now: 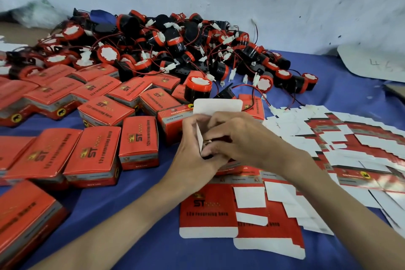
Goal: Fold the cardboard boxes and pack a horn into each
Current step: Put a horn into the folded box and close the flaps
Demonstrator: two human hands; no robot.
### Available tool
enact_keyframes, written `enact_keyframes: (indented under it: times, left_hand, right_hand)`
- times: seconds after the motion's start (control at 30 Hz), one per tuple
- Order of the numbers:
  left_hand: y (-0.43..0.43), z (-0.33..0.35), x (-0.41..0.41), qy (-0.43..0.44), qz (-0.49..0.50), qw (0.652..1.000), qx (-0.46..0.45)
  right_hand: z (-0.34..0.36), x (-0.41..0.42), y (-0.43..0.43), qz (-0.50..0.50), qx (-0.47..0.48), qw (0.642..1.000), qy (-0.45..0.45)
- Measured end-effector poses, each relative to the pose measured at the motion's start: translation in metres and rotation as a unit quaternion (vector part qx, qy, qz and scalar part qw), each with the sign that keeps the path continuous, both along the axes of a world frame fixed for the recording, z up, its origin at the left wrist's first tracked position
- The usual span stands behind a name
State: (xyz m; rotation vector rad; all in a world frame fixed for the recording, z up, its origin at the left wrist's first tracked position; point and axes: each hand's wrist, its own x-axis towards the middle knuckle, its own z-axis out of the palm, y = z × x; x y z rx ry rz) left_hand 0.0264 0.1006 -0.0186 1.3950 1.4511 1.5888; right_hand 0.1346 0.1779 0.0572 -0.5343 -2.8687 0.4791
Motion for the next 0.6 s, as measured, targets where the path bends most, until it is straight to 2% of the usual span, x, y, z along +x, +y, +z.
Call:
enact_keyframes:
  times: [0.17, 0.27, 0.43, 0.6]
  left_hand:
    - [-0.0055, 0.0033, -0.0053, -0.032, -0.068, 0.997, 0.009]
    - [-0.0045, 0.0027, -0.0082, -0.11, -0.071, 0.991, 0.01]
    - [-0.0046, 0.0, -0.0052, -0.129, -0.054, 0.989, 0.054]
    - [-0.0032, -0.0024, -0.0026, -0.133, -0.034, 0.989, 0.056]
  right_hand:
    - [-0.0032, 0.0039, -0.0018, 0.031, 0.065, 0.994, -0.084]
    - [-0.0033, 0.0057, 0.0013, 0.032, 0.045, 0.996, -0.067]
    - [-0.0074, 0.0032, -0.0031, -0.001, 0.043, 0.999, 0.018]
    - [-0.0063, -0.0007, -0.0079, -0.006, 0.08, 0.997, -0.022]
